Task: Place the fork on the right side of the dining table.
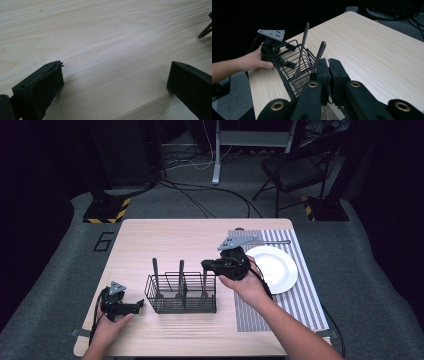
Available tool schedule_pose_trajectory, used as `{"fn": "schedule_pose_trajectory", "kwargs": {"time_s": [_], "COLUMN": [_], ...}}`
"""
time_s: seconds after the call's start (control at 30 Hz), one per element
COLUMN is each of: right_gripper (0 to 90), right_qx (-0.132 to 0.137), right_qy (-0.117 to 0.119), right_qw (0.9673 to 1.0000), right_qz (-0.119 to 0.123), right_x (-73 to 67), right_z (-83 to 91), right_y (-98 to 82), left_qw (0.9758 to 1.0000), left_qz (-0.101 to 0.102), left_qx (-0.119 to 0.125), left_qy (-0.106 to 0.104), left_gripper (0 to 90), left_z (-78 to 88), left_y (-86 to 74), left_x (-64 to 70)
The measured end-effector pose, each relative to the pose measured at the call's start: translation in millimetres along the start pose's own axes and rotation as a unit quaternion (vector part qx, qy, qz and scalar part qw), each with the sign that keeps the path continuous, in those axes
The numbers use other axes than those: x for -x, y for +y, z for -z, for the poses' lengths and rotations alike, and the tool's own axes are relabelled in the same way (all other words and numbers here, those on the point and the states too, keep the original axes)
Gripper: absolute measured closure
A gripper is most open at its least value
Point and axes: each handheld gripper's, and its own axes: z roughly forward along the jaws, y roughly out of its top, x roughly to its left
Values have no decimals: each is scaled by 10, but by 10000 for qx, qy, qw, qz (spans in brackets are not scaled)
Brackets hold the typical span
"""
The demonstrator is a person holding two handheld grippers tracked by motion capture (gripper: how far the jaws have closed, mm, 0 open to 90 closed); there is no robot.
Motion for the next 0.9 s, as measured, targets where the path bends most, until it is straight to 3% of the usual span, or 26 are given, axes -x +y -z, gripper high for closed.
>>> {"fn": "schedule_pose_trajectory", "kwargs": {"time_s": [0.43, 0.9], "right_gripper": [869, 871], "right_qx": [111, 437], "right_qy": [-38, -297], "right_qw": [9999, 9984], "right_qz": [111, 203], "right_x": [-99, -112], "right_z": [159, 479], "right_y": [259, 599], "left_qw": [10000, 10000], "left_qz": [2, 1], "left_qx": [1, 1], "left_qy": [0, 0], "left_gripper": [2, 2], "left_z": [0, 0], "left_y": [0, 0], "left_x": [1, 0]}}
